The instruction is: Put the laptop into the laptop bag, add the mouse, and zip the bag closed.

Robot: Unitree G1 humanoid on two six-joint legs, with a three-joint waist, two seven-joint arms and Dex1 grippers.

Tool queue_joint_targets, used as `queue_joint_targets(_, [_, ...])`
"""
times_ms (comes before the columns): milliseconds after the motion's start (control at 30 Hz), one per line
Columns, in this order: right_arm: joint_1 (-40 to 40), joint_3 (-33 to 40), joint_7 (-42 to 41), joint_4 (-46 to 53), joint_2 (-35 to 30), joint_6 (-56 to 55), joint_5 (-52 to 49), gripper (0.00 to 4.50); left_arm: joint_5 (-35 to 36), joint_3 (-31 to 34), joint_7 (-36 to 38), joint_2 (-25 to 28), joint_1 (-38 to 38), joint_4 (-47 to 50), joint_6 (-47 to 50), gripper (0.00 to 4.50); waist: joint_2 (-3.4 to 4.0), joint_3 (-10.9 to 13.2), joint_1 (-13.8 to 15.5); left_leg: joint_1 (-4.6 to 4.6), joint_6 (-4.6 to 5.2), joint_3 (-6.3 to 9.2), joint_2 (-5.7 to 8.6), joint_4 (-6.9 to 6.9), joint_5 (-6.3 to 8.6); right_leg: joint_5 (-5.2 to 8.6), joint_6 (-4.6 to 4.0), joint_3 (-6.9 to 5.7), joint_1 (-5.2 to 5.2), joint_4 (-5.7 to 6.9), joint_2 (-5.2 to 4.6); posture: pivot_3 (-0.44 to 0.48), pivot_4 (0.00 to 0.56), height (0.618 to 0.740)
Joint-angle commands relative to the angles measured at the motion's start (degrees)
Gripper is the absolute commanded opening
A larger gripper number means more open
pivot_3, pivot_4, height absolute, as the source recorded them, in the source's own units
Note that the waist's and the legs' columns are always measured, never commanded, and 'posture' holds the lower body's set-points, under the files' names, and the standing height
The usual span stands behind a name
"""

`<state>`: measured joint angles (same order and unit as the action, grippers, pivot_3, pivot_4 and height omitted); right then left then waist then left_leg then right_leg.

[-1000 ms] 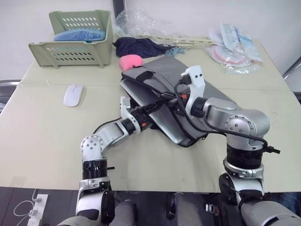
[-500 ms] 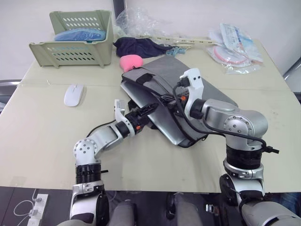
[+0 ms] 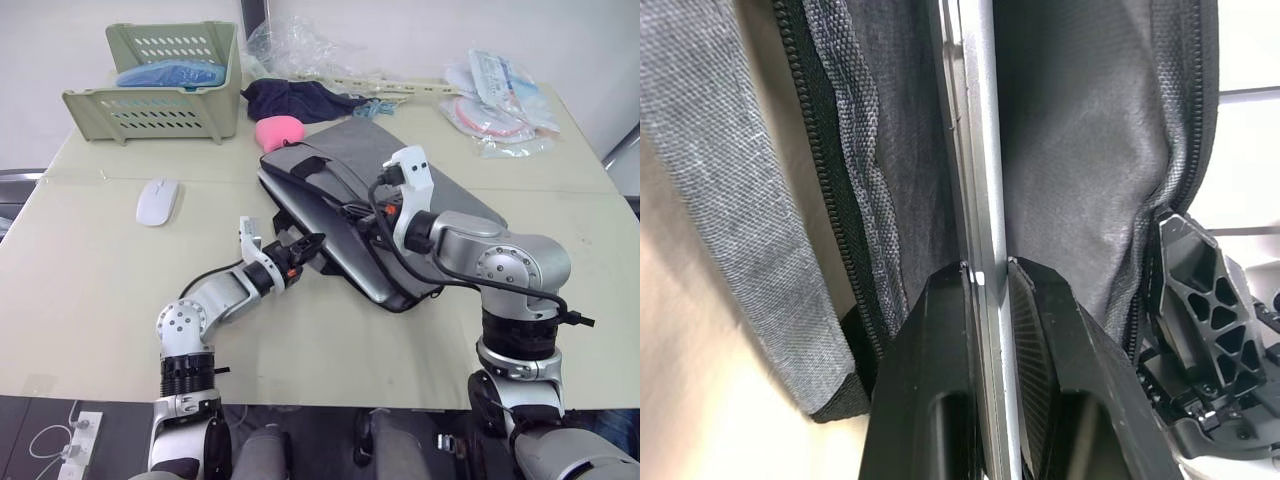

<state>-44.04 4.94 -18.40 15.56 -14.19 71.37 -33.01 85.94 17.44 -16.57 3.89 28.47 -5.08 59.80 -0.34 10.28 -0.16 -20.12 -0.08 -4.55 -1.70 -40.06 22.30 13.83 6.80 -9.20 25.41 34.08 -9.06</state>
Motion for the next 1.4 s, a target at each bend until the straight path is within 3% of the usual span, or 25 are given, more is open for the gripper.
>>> queue_joint_targets(33, [-0.2,0.6,-0.6,3.0,0.1,0.2,-2.0,0.00,1.0,-0.9,1.7,-1.4,2.4,1.1,-1.0,0.06,0.00,0.0,0.0,0.00,0.00,0.00,0.00,0.00,0.00,0.00,0.00,0.00,0.00,0.00,0.00,0.000,0.150,0.740])
queue_joint_targets(367, [-0.4,0.9,-0.6,4.0,1.2,1.4,-3.1,0.00,-6.8,-3.4,6.8,-5.4,7.3,-6.5,-3.0,0.06,0.00,0.0,0.0,-0.01,0.00,-0.02,0.01,0.00,0.00,0.00,0.00,-0.02,-0.01,-0.02,0.00,0.000,0.150,0.740])
queue_joint_targets(867, [-0.6,1.7,-0.6,3.8,1.4,1.8,-2.7,0.00,-8.6,-1.9,8.1,-5.7,7.8,-5.3,-1.8,0.06,0.00,0.0,-0.1,0.00,0.00,-0.01,0.00,0.01,0.00,0.00,0.00,-0.01,-0.01,-0.01,0.01,0.000,0.150,0.740])
queue_joint_targets(967, [-0.8,1.8,-0.6,3.2,1.1,1.2,-2.3,0.00,-7.8,-2.0,8.7,-3.1,6.3,-2.8,1.0,1.37,0.00,0.0,-0.1,0.00,0.00,0.00,0.00,0.01,0.00,-0.01,0.00,-0.01,-0.01,-0.01,0.01,0.000,0.150,0.740])
queue_joint_targets(1000, [-0.9,1.8,-0.7,3.0,0.9,1.1,-2.2,0.00,-7.3,-1.9,8.9,-2.0,5.9,-2.0,2.1,2.00,0.00,0.0,-0.2,0.00,0.00,0.00,0.00,0.02,0.00,0.00,0.00,-0.01,-0.01,-0.01,0.01,0.000,0.150,0.740])
queue_joint_targets(1067, [-1.0,2.0,-0.8,2.5,0.5,0.7,-1.9,0.00,-6.6,-1.2,9.1,0.2,5.4,-0.8,3.6,2.67,0.00,0.0,-0.3,0.01,0.00,0.00,0.00,0.03,0.00,0.00,0.00,-0.01,-0.01,-0.02,0.01,0.000,0.150,0.740])
queue_joint_targets(1133, [-1.1,2.0,-1.0,1.9,0.0,0.1,-1.6,0.00,-4.7,0.3,8.9,2.8,5.4,-0.3,5.2,3.74,0.01,0.0,-0.5,0.02,0.00,0.00,-0.01,0.04,0.00,0.00,0.00,0.00,-0.01,-0.01,0.01,0.000,0.150,0.740])
queue_joint_targets(1200, [-1.1,2.0,-1.2,1.6,-0.5,-0.2,-1.5,0.00,-2.4,1.5,8.8,4.9,5.6,0.0,6.5,4.46,0.01,0.0,-0.6,0.01,0.00,0.01,-0.01,0.02,0.00,0.00,0.00,0.00,-0.01,0.00,0.02,0.000,0.150,0.740])
queue_joint_targets(1400, [-1.3,1.3,-2.1,-0.2,-1.5,-2.0,-1.2,0.00,7.3,1.6,11.1,17.1,4.1,1.8,15.6,4.46,0.02,0.0,-0.8,0.02,0.00,0.04,-0.01,0.01,0.00,0.00,0.00,0.02,-0.01,0.02,0.01,0.000,0.150,0.740])
